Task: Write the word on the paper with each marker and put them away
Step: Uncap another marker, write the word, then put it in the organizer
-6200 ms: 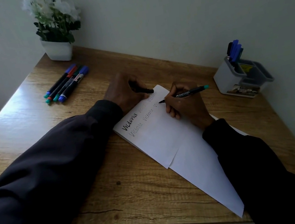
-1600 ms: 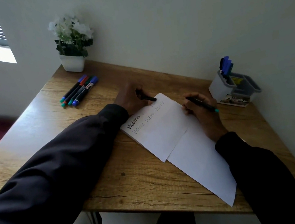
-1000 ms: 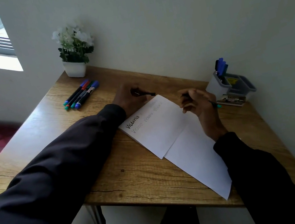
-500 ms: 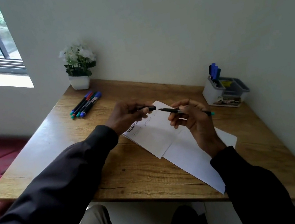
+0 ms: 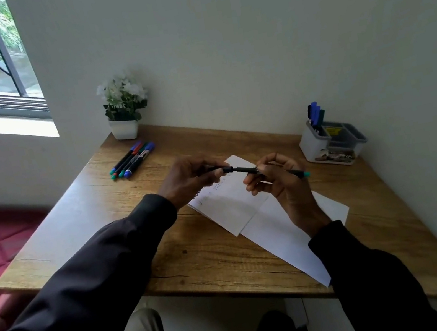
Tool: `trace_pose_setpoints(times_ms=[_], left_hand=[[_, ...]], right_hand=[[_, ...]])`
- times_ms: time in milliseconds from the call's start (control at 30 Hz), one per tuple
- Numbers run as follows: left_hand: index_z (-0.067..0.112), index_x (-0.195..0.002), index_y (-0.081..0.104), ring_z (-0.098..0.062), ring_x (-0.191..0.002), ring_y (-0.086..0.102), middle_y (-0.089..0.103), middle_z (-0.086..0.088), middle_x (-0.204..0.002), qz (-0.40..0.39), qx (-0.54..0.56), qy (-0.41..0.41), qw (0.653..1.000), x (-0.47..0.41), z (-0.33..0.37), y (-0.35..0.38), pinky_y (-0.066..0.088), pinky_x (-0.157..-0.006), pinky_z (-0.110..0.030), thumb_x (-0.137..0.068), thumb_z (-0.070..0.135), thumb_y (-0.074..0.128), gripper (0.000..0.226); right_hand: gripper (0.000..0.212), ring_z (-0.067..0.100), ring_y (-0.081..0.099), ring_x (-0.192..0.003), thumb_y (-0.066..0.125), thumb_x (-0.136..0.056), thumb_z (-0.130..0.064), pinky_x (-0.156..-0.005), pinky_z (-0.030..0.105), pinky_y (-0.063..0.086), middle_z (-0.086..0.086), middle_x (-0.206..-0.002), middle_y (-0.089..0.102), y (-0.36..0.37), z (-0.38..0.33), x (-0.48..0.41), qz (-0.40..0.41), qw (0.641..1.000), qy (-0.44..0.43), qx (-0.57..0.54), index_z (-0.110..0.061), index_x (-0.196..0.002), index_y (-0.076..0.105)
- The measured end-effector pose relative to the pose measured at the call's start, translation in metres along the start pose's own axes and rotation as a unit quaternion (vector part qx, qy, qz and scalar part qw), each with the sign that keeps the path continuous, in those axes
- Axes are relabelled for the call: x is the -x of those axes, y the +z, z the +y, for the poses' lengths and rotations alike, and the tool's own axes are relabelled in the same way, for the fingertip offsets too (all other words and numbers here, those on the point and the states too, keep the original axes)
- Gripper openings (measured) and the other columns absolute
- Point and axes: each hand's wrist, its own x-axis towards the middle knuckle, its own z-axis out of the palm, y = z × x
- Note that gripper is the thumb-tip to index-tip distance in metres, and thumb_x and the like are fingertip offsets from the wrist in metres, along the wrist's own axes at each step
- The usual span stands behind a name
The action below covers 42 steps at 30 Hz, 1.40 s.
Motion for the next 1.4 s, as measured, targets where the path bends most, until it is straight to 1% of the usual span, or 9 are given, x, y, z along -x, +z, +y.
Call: trace_pose_setpoints(times_ms=[167,333,700,833,933,1033,1100,1267,1400], left_hand=[[0.016,-0.102,0.075,-0.016,-0.089,0.069,0.074,0.002,-0.096,-0.003,-0.02,0.002,1.0,0.001,0.005,-0.002,0.057,-0.074,-0.023,-0.088,0.006,0.068,0.018],[0.007,-0.103,0.076,-0.02,-0.087,0.069,0.075,-0.002,-0.091,-0.02,-0.04,0.02,0.999,0.001,0.008,0.001,0.057,-0.074,-0.024,-0.088,0.006,0.069,0.016],[0.013,-0.098,0.076,-0.012,-0.077,0.069,0.075,0.001,-0.086,-0.005,-0.122,0.055,0.991,-0.011,0.014,0.015,0.057,-0.071,-0.023,-0.088,0.01,0.069,0.012],[0.013,-0.091,0.077,-0.016,-0.075,0.069,0.074,-0.002,-0.082,0.019,-0.187,0.069,0.98,-0.041,0.034,0.009,0.059,-0.07,-0.04,-0.085,0.02,0.074,0.01],[0.019,-0.09,0.078,-0.018,-0.075,0.069,0.074,0.002,-0.08,0.006,-0.234,0.053,0.971,-0.057,0.037,0.001,0.058,-0.069,-0.048,-0.083,0.025,0.077,0.009],[0.023,-0.086,0.078,-0.017,-0.07,0.068,0.073,0.002,-0.076,-0.013,-0.246,0.053,0.968,-0.065,0.041,0.01,0.058,-0.064,-0.044,-0.081,0.026,0.079,0.006],[0.022,-0.084,0.078,-0.021,-0.067,0.068,0.073,0.0,-0.074,0.007,-0.222,0.062,0.973,-0.07,0.043,0.021,0.058,-0.059,-0.043,-0.08,0.024,0.08,0.004],[0.011,-0.097,0.076,-0.016,-0.071,0.071,0.075,-0.006,-0.08,0.091,-0.126,0.043,0.987,-0.074,0.041,0.034,0.057,-0.065,-0.026,-0.08,0.012,0.08,0.017],[0.01,-0.098,0.074,-0.017,-0.076,0.073,0.075,-0.006,-0.082,0.108,-0.093,0.008,0.99,-0.07,0.023,0.02,0.06,-0.074,-0.03,-0.084,0.01,0.076,0.015]], right_hand=[[0.009,0.043,0.074,-0.081,0.058,-0.1,-0.005,-0.072,0.043,0.062,0.026,-0.094,0.075,0.002,-0.004,0.001,-0.026,0.998,-0.019,0.051,-0.002,-0.097,0.065],[0.01,0.036,0.072,-0.065,0.07,-0.094,-0.01,-0.058,0.037,0.059,0.021,-0.08,0.075,0.008,-0.007,0.0,-0.005,0.993,-0.042,0.106,-0.001,-0.09,0.073],[0.019,0.031,0.067,-0.063,0.066,-0.097,-0.01,-0.057,0.033,0.054,0.022,-0.076,0.071,0.002,0.004,-0.004,0.012,1.0,-0.002,0.028,0.005,-0.085,0.066],[0.025,0.029,0.065,-0.067,0.062,-0.097,-0.024,-0.059,0.033,0.052,0.02,-0.078,0.07,-0.022,-0.014,-0.015,0.026,0.995,0.054,-0.077,-0.003,-0.094,0.075],[0.023,0.03,0.071,-0.071,0.065,-0.097,-0.024,-0.064,0.034,0.059,0.015,-0.085,0.077,-0.044,-0.024,-0.025,0.036,0.995,0.019,0.088,-0.005,-0.103,0.077],[0.009,0.002,0.072,-0.073,0.074,-0.093,-0.021,-0.067,0.014,0.055,-0.006,-0.084,0.078,-0.054,-0.025,-0.037,0.025,0.925,-0.061,0.375,-0.016,-0.099,0.079],[0.014,-0.014,0.066,-0.076,0.075,-0.092,-0.02,-0.069,0.004,0.049,-0.009,-0.092,0.077,-0.055,-0.026,-0.042,0.014,0.886,-0.083,0.455,-0.016,-0.104,0.08],[0.011,-0.007,0.065,-0.069,0.076,-0.09,-0.019,-0.067,0.014,0.049,-0.013,-0.085,0.073,-0.061,-0.019,-0.052,0.004,0.89,-0.056,0.452,-0.014,-0.098,0.081],[0.004,-0.003,0.062,-0.061,0.071,-0.093,-0.011,-0.06,0.012,0.047,-0.005,-0.074,0.068,-0.089,-0.02,-0.075,0.1,0.918,-0.056,0.379,-0.012,-0.089,0.071]])
